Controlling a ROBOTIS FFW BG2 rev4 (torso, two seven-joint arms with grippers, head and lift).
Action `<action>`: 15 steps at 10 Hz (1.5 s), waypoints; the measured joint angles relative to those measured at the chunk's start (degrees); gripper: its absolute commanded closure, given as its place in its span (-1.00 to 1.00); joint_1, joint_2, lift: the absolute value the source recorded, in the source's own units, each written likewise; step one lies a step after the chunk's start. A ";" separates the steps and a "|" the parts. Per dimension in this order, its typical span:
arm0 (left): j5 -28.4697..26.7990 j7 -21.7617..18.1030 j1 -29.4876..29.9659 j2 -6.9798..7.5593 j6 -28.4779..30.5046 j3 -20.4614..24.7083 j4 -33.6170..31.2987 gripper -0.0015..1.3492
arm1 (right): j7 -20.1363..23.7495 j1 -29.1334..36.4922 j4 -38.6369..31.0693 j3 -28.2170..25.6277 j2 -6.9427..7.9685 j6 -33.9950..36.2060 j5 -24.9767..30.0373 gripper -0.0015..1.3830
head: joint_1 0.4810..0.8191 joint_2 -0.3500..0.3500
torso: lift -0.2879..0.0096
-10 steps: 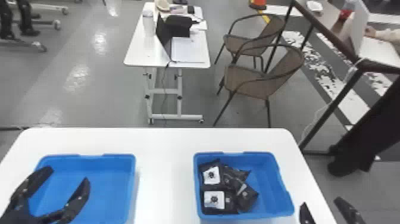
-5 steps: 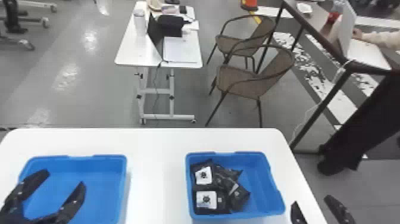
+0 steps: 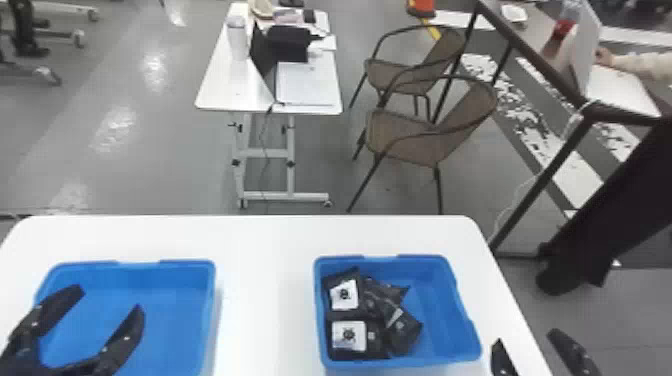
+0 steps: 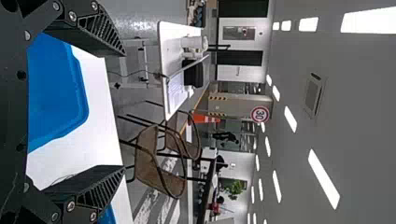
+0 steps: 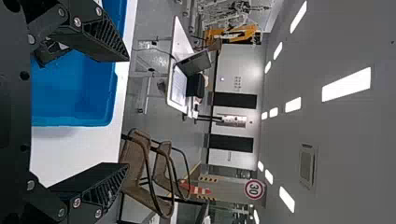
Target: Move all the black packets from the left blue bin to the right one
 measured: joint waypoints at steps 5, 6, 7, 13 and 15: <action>0.19 0.00 0.38 -1.78 -0.03 1.36 -0.01 -0.72 | 0.00 -0.21 0.25 0.42 0.00 0.00 -0.01 -0.67 | 0.27 -0.42 | 0.94; 0.37 0.00 0.48 -1.92 0.00 1.46 0.00 -0.72 | 0.00 -0.24 0.35 0.50 0.00 0.01 -0.01 -0.67 | 0.27 -0.41 | 0.94; 0.54 0.00 0.60 -2.03 0.20 1.58 0.00 -0.72 | 0.00 -0.31 0.46 0.58 0.00 0.11 -0.05 -0.67 | 0.27 -0.40 | 0.94; 1.50 0.00 0.90 -2.56 1.13 1.69 0.16 -0.72 | 0.09 -0.54 1.25 0.77 0.00 0.53 -1.10 -0.67 | 0.27 -0.41 | 0.94; 1.63 0.00 0.83 -2.42 1.36 1.64 0.18 -0.72 | 0.23 -0.59 1.43 0.78 0.00 0.61 -1.48 -0.67 | 0.27 -0.41 | 0.94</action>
